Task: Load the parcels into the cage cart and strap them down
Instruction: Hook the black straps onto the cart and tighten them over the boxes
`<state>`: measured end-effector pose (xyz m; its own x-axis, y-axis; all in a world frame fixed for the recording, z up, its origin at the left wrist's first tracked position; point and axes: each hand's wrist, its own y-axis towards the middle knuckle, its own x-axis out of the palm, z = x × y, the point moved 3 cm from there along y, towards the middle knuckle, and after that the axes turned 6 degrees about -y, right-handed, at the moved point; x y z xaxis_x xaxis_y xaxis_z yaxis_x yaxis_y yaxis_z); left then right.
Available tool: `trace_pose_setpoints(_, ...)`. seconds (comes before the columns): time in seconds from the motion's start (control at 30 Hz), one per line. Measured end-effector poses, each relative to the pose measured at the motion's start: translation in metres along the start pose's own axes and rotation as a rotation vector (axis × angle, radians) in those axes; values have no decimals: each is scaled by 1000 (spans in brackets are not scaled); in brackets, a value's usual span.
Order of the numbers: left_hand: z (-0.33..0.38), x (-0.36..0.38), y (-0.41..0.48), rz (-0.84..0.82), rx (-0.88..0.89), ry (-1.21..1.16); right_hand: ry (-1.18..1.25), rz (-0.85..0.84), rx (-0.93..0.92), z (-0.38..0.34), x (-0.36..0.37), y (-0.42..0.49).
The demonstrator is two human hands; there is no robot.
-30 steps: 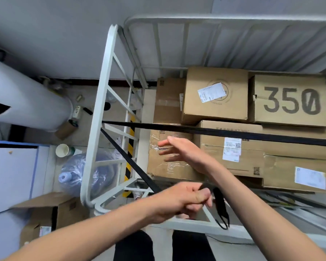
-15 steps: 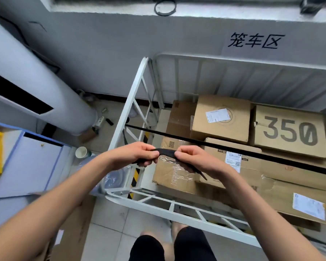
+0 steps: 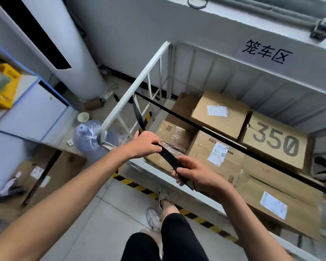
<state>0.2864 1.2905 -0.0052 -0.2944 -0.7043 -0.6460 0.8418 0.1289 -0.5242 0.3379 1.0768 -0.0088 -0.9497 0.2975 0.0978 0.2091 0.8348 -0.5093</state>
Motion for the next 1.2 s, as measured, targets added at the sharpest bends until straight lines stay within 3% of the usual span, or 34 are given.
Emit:
trace_pose_setpoints(0.2,40,53,-18,-57,35,172,-69,18,81,44,-22,-46)
trace_pose_setpoints(0.37,100,93,0,-61,119,290,53,140,104,95,-78,-92)
trace_pose_setpoints(0.57,184,161,65,-167,124,331,-58,134,79,152,-156,-112)
trace_pose_setpoints(0.67,210,201,105,-235,124,383,0,136,130,192,-190,-115)
trace_pose_setpoints(0.83,216,254,146,-350,88,527,-187,152,215,243,-198,-99)
trace_pose_setpoints(1.03,195,268,156,-425,7,530,-365,99,152,254,-188,-81)
trace_pose_setpoints(1.2,198,280,163,-473,-29,589,-207,28,228,270,-192,-69)
